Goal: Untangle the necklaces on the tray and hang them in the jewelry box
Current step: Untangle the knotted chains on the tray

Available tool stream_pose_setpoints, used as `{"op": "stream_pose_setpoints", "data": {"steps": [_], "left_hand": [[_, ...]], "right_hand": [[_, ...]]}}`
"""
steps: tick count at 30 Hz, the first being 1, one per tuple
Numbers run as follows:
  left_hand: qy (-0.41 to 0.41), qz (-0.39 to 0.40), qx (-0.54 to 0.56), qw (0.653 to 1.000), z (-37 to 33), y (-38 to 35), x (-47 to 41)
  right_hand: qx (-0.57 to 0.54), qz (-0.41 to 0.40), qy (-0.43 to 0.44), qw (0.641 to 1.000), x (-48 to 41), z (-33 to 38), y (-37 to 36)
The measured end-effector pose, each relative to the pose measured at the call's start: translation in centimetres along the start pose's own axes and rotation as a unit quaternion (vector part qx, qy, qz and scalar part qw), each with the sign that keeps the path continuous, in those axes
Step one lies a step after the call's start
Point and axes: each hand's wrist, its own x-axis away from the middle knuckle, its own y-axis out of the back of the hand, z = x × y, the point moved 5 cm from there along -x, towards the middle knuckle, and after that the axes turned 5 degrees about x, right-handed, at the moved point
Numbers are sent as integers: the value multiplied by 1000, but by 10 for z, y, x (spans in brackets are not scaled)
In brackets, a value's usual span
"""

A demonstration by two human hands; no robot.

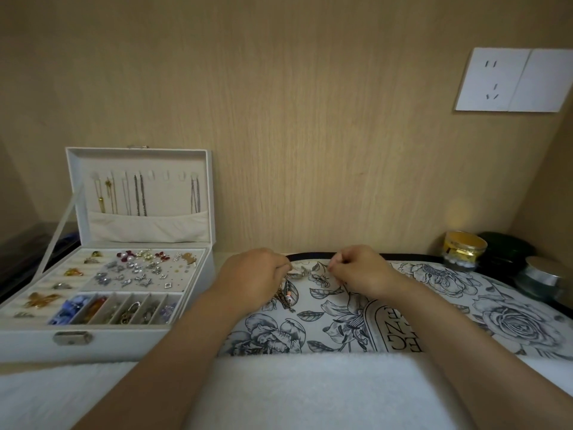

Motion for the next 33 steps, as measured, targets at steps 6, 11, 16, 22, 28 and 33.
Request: {"op": "stream_pose_setpoints", "data": {"steps": [6,11,16,22,28,33], "left_hand": [[-20,-26,154,988,-5,-13,0],[41,19,270,962,-12,-23,2],[80,13,342,936,-10,-23,3],[110,-25,454,884,-6,-15,1],[130,-16,519,845,-8,-18,0],[115,-3,484,867,-8,-14,2]], "right_hand": [[190,15,21,981,3,0,-4],[250,2,98,963,6,11,-7],[118,51,144,981,13,21,-17],[-154,35,90,983,9,17,-9],[-390,59,47,918,8,21,-8],[-414,19,41,909,7,23,-4]]}}
